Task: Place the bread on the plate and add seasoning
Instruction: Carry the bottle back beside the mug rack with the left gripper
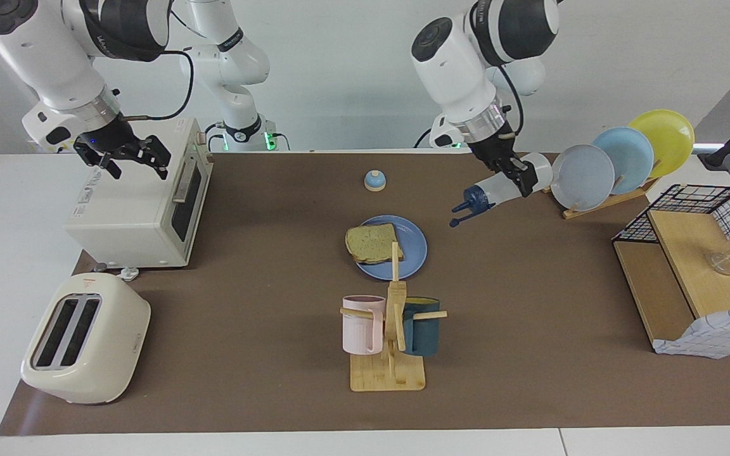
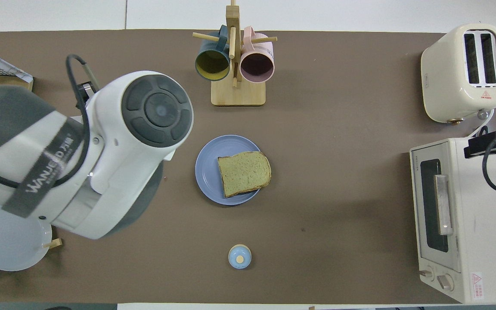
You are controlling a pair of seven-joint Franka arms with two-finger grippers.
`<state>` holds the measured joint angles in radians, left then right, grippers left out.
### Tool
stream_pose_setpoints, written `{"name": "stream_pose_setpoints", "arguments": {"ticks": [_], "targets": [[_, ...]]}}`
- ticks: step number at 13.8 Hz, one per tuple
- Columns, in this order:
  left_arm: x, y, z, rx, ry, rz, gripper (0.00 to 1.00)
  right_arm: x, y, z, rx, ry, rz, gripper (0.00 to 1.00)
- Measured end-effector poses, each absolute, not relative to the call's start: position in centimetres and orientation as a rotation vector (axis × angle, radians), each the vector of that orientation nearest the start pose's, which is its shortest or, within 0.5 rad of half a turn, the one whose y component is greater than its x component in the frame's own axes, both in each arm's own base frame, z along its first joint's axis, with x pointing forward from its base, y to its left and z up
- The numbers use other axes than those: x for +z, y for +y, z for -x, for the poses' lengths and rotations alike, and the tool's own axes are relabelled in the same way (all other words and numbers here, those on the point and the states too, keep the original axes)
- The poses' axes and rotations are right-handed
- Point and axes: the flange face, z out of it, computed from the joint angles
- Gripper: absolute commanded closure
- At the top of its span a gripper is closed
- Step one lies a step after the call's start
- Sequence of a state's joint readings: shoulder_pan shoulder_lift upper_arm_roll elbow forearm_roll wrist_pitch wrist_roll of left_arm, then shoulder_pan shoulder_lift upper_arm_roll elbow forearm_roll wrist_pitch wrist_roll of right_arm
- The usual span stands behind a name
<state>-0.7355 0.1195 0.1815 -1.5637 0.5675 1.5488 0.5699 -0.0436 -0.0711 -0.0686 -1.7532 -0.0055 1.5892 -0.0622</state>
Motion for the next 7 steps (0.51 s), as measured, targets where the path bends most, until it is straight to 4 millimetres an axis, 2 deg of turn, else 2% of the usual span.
{"name": "stream_pose_setpoints", "arguments": {"ticks": [2, 7], "targets": [[57.6, -25.0, -53.4, 0.112, 1.367, 2.232, 1.00, 57.9, -6.1, -52.5, 0.145, 0.077, 3.130, 0.00], [55.8, -22.6, -55.9, -0.068, 1.266, 2.472, 1.00, 57.9, -6.1, -52.5, 0.145, 0.077, 3.130, 0.00]]}}
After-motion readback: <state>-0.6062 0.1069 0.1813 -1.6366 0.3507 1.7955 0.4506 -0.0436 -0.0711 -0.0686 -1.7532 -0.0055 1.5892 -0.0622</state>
